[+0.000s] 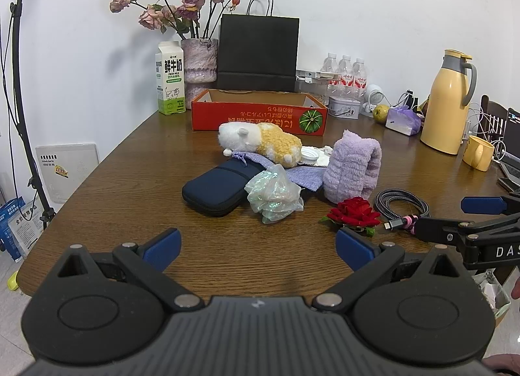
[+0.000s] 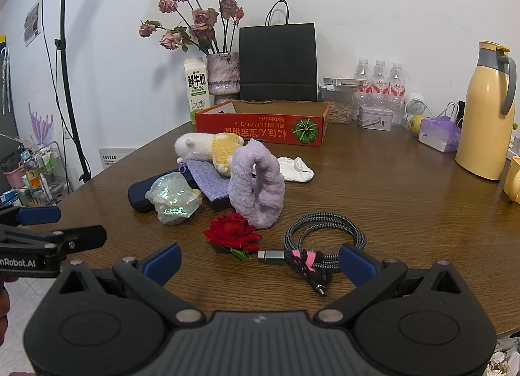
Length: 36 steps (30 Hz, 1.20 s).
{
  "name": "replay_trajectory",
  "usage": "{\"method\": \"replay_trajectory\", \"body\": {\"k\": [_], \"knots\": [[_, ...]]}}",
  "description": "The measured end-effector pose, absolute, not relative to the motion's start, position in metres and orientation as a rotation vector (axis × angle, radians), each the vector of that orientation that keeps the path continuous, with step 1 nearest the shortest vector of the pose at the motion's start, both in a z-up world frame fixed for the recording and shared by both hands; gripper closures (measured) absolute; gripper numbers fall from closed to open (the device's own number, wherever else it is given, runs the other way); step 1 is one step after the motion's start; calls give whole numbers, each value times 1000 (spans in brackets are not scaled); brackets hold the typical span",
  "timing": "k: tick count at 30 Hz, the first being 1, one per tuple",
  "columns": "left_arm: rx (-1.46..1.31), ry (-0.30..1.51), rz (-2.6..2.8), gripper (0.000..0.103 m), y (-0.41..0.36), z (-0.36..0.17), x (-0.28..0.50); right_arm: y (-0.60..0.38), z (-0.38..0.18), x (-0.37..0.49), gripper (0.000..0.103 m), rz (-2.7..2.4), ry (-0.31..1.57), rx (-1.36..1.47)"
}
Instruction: Organize objects
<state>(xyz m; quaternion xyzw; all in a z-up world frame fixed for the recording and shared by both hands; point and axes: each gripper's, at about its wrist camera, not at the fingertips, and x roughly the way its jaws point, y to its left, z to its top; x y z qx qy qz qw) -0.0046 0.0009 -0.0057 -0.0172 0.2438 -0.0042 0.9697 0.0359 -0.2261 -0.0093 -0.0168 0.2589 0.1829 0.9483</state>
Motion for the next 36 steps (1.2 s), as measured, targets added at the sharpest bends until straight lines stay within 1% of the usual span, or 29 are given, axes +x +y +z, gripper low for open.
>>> {"method": "replay_trajectory", "body": {"k": [28, 36], "knots": [[-43, 489, -1, 0, 4, -8, -6, -226, -13, 36, 0, 369, 536, -37], [-37, 498, 14, 0, 7, -10, 6, -231, -20, 48, 0, 353, 557, -53]]}}
